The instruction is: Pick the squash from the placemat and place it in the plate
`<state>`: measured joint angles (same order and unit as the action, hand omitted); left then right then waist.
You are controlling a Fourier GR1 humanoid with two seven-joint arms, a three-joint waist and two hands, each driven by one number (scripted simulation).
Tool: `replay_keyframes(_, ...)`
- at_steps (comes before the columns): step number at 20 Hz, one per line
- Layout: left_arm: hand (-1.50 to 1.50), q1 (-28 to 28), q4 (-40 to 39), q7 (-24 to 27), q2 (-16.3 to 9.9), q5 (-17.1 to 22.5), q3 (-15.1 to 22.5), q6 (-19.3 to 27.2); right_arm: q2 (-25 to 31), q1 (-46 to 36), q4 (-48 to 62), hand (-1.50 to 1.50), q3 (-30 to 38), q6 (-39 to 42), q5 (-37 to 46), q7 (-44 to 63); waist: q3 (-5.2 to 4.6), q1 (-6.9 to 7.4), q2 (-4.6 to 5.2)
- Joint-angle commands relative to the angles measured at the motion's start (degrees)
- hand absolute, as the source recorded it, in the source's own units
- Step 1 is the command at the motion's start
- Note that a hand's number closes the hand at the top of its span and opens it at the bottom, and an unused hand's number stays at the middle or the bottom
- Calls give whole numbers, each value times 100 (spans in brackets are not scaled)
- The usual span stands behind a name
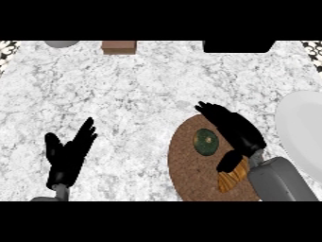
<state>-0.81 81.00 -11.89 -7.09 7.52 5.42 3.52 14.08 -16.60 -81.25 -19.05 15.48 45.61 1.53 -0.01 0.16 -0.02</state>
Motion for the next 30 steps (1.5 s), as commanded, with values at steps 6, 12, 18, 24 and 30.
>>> replay_keyframes(6, 0, -462, 579, -229, -50, -105, -4, -203, -353, -275, 1305, -150, 209, -370, 641, -606, 2, 33, 4)
replay_keyframes(12, 0, 259, -327, 100, 108, -149, -283, -133, -605, -528, 1616, 150, -257, -162, 1184, -551, 0, 16, 12)
replay_keyframes(18, 0, -41, -27, 118, 205, -310, -236, -121, -785, -620, 1892, 150, 40, -778, 1627, -897, 1, 10, 4)
replay_keyframes(24, 0, -344, 328, -95, 136, -303, -161, -135, -1294, -387, 1693, 150, 1012, -1160, 1630, 1300, -4, -37, -14)
replay_keyframes(30, 0, -180, 214, -32, 215, -382, -74, -116, -1402, -652, 1487, 150, 1342, -2738, 1655, 4057, -2, 68, -6)
